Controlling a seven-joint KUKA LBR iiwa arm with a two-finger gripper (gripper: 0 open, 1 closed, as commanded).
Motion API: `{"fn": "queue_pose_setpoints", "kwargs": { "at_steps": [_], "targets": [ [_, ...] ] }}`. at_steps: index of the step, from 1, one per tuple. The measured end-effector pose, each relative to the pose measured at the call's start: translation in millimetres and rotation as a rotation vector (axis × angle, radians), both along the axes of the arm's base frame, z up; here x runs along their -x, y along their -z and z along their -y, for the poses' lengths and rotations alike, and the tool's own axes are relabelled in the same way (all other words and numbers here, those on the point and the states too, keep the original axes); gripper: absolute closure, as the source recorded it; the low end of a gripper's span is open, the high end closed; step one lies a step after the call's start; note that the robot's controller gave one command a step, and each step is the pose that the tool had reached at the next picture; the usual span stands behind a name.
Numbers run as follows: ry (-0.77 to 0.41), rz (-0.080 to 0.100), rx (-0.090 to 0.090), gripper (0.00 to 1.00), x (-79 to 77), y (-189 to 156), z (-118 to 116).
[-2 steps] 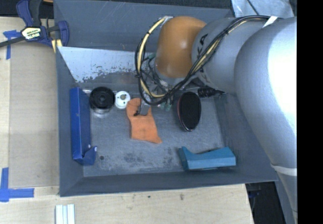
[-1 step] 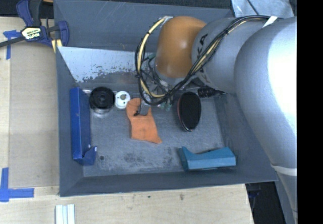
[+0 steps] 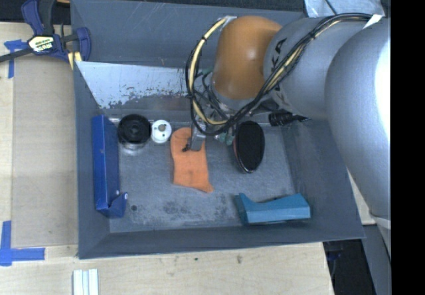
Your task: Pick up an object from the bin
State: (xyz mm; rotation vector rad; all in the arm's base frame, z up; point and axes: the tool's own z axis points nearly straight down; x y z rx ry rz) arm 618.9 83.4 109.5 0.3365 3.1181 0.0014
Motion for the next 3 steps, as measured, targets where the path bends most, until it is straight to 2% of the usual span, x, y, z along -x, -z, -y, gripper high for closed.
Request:
{"fn": "queue_pose_setpoints", "kwargs": {
  "at_steps": [1, 2, 3],
  "targets": [
    [0.004, 0.002, -0.001, 1.0, 5.1, -22, 0],
    [0.0, -0.009, 0.001, 1.0, 36.5, -67, 11],
    [-0.007, -0.003, 0.0, 1.0, 17.3, -109, 13]
  ]
}}
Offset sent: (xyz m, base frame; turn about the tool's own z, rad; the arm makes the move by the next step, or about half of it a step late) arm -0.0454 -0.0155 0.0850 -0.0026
